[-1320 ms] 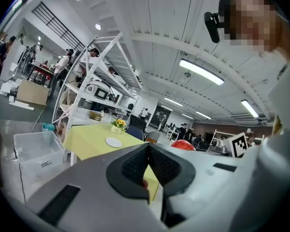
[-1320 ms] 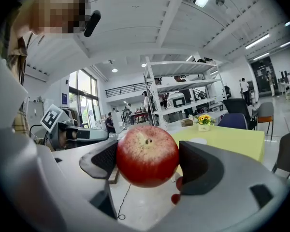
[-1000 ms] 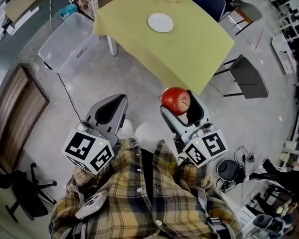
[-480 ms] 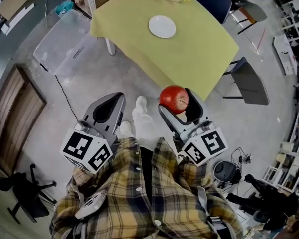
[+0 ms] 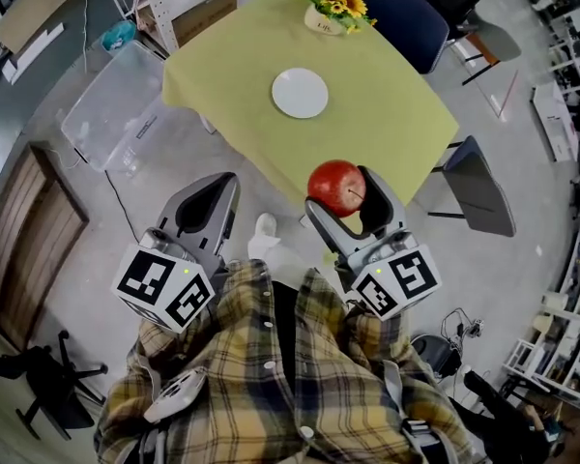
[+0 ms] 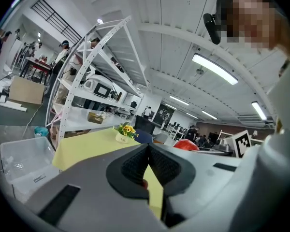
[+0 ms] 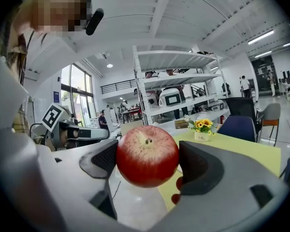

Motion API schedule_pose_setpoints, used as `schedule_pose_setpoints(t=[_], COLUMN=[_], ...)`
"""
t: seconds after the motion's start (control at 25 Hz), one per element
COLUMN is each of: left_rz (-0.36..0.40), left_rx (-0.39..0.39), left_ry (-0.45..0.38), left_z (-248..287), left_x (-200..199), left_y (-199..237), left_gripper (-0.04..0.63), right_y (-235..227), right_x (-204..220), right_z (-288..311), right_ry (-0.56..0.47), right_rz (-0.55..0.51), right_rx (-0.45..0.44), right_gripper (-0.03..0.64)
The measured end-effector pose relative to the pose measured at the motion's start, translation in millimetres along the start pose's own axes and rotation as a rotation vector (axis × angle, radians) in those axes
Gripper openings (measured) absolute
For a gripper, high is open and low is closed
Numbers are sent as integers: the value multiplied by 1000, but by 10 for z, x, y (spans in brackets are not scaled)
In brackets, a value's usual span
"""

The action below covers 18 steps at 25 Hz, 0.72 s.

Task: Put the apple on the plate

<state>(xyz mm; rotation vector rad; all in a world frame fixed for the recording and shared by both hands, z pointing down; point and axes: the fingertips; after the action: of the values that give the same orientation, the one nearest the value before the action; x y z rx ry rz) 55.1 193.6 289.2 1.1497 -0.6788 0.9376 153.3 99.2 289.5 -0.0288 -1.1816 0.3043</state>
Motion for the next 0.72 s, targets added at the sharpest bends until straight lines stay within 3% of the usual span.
schedule_pose_setpoints(t=[0.36, 0.72], left_rz=[28, 52], left_rx=[25, 91], left_ry=[-1, 42], left_z=[711, 1221], left_x=[-285, -503], left_y=[-62, 99], left_gripper=[6, 8], right_y=[-661, -1007], right_x=[-166, -268], right_z=[92, 395], right_ry=[-14, -22], right_rz=[16, 64], right_rx=[18, 62], right_gripper=[374, 374])
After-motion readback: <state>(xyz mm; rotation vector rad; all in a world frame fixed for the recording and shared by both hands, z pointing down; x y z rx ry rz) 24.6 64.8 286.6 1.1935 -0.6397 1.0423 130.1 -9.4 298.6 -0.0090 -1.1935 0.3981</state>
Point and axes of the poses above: the fingertips, and each gripper's own axes: z forward along the fingers, y to its left, x out of its underside, and after that the axes turned 7 degrees about y, right-handed
